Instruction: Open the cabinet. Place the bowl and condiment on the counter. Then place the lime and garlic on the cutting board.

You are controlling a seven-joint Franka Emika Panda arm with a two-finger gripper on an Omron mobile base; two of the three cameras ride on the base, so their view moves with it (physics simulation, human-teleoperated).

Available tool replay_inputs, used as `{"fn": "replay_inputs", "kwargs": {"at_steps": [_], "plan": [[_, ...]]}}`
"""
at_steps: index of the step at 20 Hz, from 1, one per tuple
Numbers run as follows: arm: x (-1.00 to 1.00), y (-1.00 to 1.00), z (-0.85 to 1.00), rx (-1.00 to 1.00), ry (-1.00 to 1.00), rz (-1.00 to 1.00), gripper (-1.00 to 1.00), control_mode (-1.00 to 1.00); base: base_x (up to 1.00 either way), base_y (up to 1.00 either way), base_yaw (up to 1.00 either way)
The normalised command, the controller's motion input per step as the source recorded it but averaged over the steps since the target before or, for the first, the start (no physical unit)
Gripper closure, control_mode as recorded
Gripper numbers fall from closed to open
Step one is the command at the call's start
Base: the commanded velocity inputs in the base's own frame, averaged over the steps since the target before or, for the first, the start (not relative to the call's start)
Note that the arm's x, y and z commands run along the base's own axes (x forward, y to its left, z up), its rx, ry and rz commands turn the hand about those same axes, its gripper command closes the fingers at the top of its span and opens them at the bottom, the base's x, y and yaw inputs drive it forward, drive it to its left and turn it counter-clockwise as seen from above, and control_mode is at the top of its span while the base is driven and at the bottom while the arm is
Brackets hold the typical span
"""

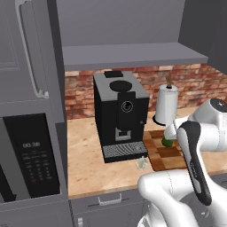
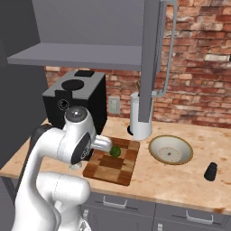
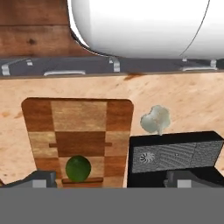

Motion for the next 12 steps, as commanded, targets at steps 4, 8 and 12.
{"fn": "replay_inputs", "kwargs": {"at_steps": [4, 8, 12], "plan": [[-0.27, 0.31, 0.0, 0.0, 0.0, -0.01, -1.0, -1.0, 0.0, 0.0, 0.0], [-0.17, 0.42, 0.0, 0.0, 0.0, -0.02, -1.0, -1.0, 0.0, 0.0, 0.0], [-0.13, 0.41, -0.03, 0.0, 0.0, -0.03, -1.0, -1.0, 0.0, 0.0, 0.0]]}}
